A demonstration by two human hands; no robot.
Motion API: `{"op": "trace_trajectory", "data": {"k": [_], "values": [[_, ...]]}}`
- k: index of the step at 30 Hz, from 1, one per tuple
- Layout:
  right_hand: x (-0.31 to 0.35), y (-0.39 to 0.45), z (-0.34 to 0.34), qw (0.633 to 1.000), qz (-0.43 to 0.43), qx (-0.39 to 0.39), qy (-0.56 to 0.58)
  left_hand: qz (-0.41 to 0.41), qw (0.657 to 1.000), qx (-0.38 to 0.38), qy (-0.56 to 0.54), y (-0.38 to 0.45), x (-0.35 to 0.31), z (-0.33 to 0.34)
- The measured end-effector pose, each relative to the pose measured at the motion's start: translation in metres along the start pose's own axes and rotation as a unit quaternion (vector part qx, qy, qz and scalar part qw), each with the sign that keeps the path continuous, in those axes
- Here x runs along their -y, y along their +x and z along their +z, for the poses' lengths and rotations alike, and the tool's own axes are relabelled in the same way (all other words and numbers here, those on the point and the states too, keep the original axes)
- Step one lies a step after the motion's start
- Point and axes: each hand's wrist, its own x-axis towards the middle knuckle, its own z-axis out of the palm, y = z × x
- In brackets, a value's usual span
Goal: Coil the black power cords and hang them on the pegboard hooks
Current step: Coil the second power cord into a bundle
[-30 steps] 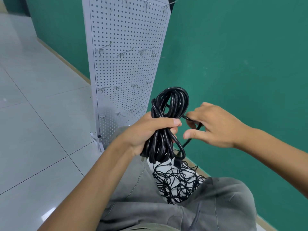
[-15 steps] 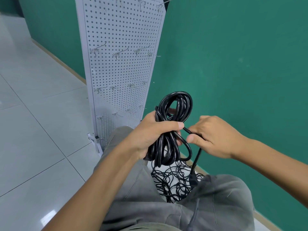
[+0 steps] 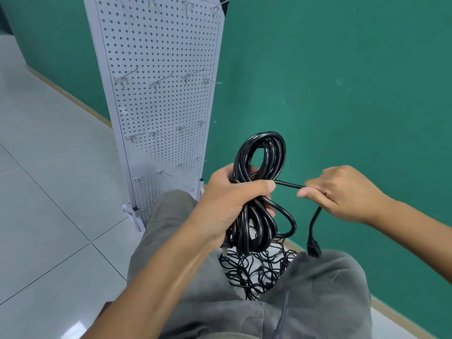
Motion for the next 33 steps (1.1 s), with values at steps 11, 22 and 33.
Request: {"op": "trace_trajectory", "data": {"k": [11, 22, 33], "values": [[0.035, -0.011, -0.026, 0.995, -0.012, 0.075, -0.072, -0.006, 0.993, -0.107, 0.055, 0.02, 0.017, -0.022], [0.046, -0.005, -0.08, 0.991, 0.025, 0.131, -0.025, 0.019, 0.965, -0.128, 0.229, 0.038, 0.045, -0.041], [0.078, 0.052, -0.106, 0.978, -0.178, 0.061, -0.085, -0.017, 0.921, 0.02, 0.388, 0.033, 0.054, -0.027]]}}
